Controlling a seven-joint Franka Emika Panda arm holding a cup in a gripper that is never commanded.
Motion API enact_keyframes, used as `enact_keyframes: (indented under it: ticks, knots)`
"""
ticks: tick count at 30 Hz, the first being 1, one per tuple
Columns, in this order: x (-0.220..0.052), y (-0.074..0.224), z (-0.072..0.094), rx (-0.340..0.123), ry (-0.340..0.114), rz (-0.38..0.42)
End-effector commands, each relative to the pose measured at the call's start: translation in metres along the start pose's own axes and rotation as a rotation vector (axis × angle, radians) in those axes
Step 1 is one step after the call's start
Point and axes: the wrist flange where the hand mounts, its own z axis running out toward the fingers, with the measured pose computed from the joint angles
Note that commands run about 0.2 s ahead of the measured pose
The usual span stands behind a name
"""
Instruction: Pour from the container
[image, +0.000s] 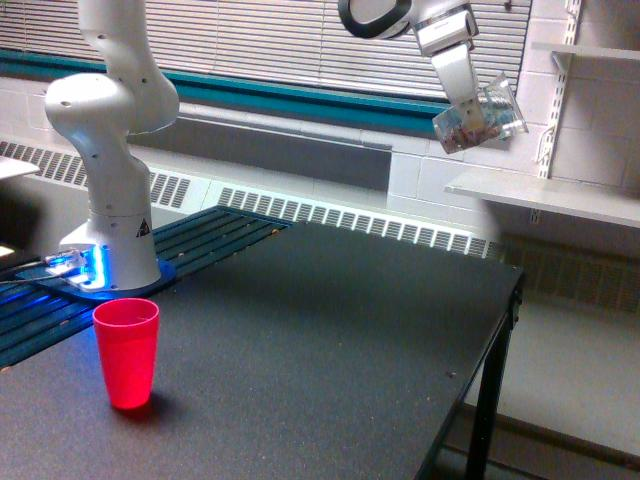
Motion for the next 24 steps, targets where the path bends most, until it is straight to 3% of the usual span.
enact_keyframes:
  ticks: [1, 12, 24]
  knots:
    - [0.000, 0.000, 0.000, -0.004, 0.002, 0.000]
    - [-0.002, 0.017, 0.001, -0.012, 0.023, 0.002]
    - [0.022, 0.087, -0.003, -0.077, 0.088, 0.068]
